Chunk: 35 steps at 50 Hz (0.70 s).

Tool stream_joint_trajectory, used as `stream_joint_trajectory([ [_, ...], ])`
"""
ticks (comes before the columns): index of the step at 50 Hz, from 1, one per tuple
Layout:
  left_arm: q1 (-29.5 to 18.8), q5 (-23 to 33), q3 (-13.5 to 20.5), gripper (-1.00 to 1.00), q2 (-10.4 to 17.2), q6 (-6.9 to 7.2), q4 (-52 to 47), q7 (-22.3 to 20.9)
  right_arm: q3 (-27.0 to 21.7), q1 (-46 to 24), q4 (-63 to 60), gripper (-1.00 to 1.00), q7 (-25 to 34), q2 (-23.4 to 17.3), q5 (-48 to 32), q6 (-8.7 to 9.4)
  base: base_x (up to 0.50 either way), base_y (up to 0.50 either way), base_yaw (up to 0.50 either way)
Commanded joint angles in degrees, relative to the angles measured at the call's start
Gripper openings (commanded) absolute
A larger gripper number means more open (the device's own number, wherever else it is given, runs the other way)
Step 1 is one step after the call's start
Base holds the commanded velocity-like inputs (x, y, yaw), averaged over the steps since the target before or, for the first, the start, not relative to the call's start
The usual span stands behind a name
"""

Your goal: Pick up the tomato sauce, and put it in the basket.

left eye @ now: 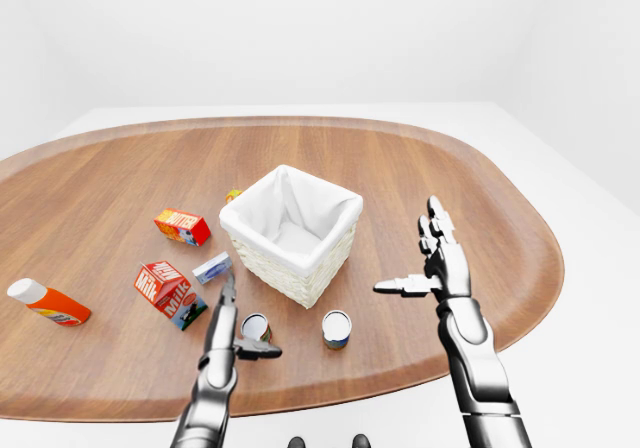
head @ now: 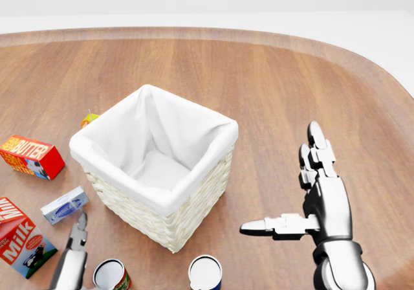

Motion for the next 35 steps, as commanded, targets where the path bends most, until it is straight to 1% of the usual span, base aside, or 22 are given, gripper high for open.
stream_joint_trajectory([
  [1, -1.18, -0.22, -0.2, 1.0, 0.24, 0.0, 3.55, 0.8, -0.02, -0.02, -0.12, 1.0, -0.01, -0.02, -0.02, 0.15, 0.0, 0.0, 0.0],
  [8, -1.51, -0.47, -0.16, 1.0, 0.41, 0.0, 4.64, 0.97, -0.04, -0.08, -0.01, 1.0, -0.02, -0.01, -0.03, 0.11, 0.0, 0.0, 0.0],
  [15, -2.92, -1.01, -0.14, 1.0, 0.76, 0.0, 8.74, 1.75, 0.01, -0.05, 0.21, 1.0, 0.01, 0.01, -0.09, -0.12, 0.0, 0.0, 0.0],
  [23, -2.75, -1.28, -0.06, 1.0, 0.89, 0.0, 8.19, 1.57, 0.09, -0.11, 0.66, 1.0, -0.05, 0.04, -0.18, -0.52, 0.0, 0.0, 0.0],
  [30, -3.11, -1.39, -0.02, 1.0, 1.01, 0.0, 8.81, 1.7, -0.02, -0.2, 0.43, 1.0, -0.06, -0.03, -0.05, -0.18, 0.0, 0.0, 0.0],
  [31, -2.99, -1.45, 0.01, 1.0, 1.01, 0.0, 8.23, 1.52, 0.0, -0.29, 0.83, 1.0, -0.09, -0.01, -0.09, -0.47, 0.0, 0.0, 0.0],
  [35, -2.26, -1.44, 0.05, 1.0, 0.93, 0.0, 6.18, 1.08, 0.04, -0.23, 0.99, 1.0, -0.09, 0.0, -0.13, -0.7, 0.0, 0.0, 0.0],
])
